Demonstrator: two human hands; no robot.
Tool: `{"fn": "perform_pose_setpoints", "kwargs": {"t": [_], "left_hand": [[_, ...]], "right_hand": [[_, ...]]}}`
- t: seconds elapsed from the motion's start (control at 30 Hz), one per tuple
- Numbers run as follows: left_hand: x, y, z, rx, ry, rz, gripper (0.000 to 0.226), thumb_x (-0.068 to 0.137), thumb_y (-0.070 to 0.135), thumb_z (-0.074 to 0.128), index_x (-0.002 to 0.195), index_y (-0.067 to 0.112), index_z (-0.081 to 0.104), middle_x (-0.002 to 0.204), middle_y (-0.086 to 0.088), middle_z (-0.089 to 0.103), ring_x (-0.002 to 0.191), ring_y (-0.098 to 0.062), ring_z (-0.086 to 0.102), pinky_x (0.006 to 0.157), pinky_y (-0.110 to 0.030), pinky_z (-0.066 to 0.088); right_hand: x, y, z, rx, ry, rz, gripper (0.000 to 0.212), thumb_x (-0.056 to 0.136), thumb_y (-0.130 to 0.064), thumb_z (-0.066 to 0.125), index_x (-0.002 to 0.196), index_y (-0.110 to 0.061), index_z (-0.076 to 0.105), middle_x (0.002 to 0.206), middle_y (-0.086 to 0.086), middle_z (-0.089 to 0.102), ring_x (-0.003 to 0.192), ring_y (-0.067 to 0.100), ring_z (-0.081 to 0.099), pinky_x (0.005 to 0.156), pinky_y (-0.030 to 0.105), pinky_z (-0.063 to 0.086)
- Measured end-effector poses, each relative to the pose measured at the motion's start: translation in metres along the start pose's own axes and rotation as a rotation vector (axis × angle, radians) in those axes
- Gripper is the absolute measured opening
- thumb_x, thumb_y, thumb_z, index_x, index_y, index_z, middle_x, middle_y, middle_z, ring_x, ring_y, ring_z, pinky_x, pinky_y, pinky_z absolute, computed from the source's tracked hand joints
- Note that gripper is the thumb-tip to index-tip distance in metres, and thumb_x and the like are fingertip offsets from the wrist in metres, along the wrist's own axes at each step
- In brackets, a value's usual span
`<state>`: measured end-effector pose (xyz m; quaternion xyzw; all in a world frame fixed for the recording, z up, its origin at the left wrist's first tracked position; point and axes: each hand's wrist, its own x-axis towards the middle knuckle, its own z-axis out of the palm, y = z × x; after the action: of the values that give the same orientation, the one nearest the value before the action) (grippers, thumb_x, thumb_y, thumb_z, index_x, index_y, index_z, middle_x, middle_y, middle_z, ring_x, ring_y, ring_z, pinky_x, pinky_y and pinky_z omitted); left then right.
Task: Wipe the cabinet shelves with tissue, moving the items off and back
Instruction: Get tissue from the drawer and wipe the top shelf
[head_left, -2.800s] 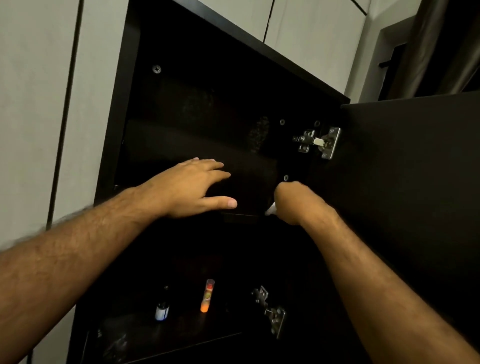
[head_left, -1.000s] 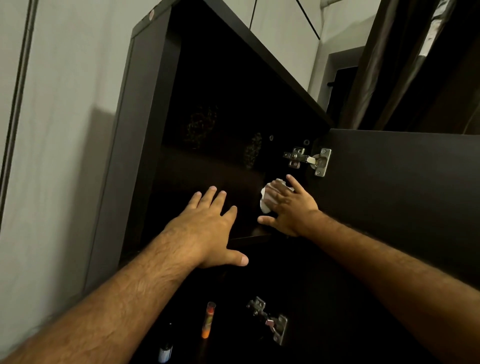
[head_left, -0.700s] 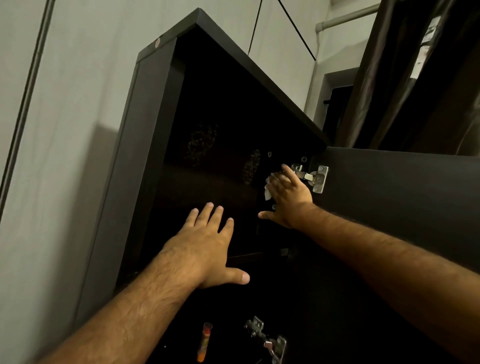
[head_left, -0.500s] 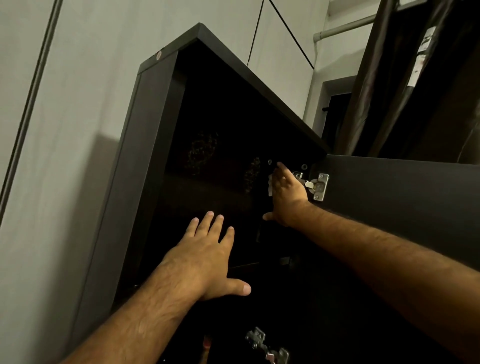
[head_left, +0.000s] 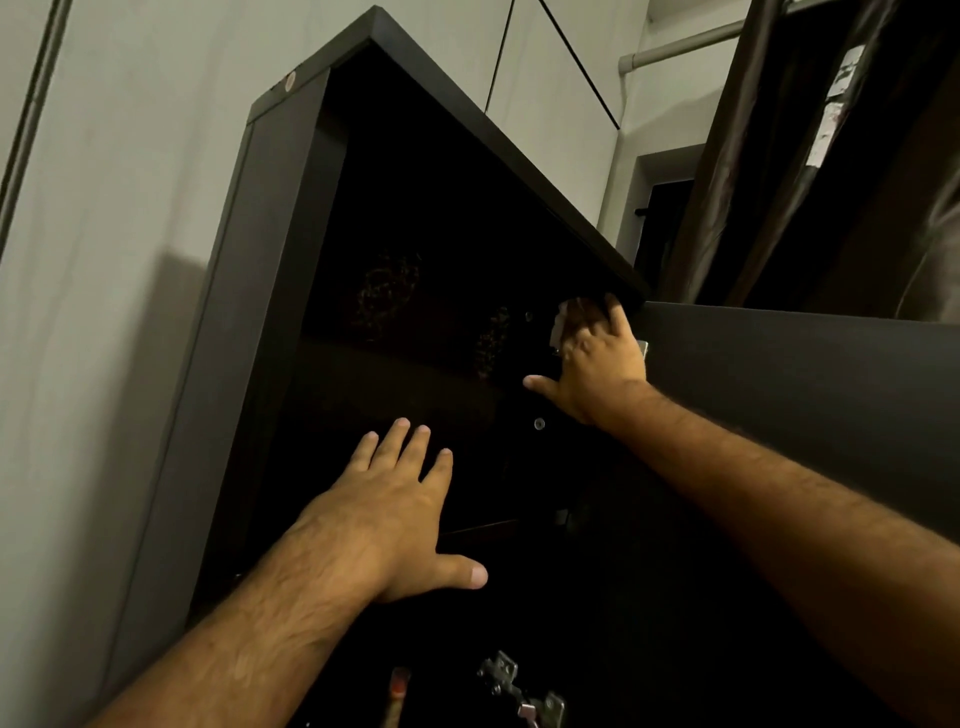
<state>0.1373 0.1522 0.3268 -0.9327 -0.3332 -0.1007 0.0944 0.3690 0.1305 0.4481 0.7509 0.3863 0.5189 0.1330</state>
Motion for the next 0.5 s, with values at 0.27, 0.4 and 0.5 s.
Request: {"fn": "perform_pose_setpoints", "kwargs": {"t": [0.27,0.4,0.5], "left_hand": [[0.000,0.001,0.003,0.003,0.016,-0.003,0.111,0.079,0.081,0.041,0.153,0.017,-0.013,0.158,-0.012,-0.026,0.143,-0.028,-0.030,0.120,-0.047,-0.012],[0.002,-0.001,0.004,-0.009,0.023,0.002,0.112,0.079,0.080,0.042,0.154,0.017,-0.012,0.158,-0.012,-0.026,0.143,-0.028,-0.031,0.119,-0.047,-0.013],[0.002,-0.001,0.004,0.002,0.020,-0.001,0.112,0.079,0.080,0.042,0.154,0.018,-0.012,0.158,-0.012,-0.026,0.143,-0.028,-0.030,0.120,-0.048,-0.012]], "right_hand": [[-0.033,0.023,-0.002,-0.078,0.035,0.013,0.101,0.083,-0.080,0.004,0.153,-0.008,0.007,0.162,0.012,0.009,0.150,0.028,-0.004,0.118,0.049,-0.012],[-0.026,0.015,-0.007,-0.050,-0.035,0.022,0.103,0.082,-0.080,0.000,0.153,-0.007,0.008,0.162,0.014,0.009,0.150,0.030,-0.002,0.119,0.049,-0.009],[-0.012,0.002,-0.009,0.033,-0.099,0.067,0.106,0.081,-0.081,-0.002,0.153,-0.003,0.005,0.162,0.016,0.001,0.149,0.030,-0.009,0.119,0.046,-0.012]]}}
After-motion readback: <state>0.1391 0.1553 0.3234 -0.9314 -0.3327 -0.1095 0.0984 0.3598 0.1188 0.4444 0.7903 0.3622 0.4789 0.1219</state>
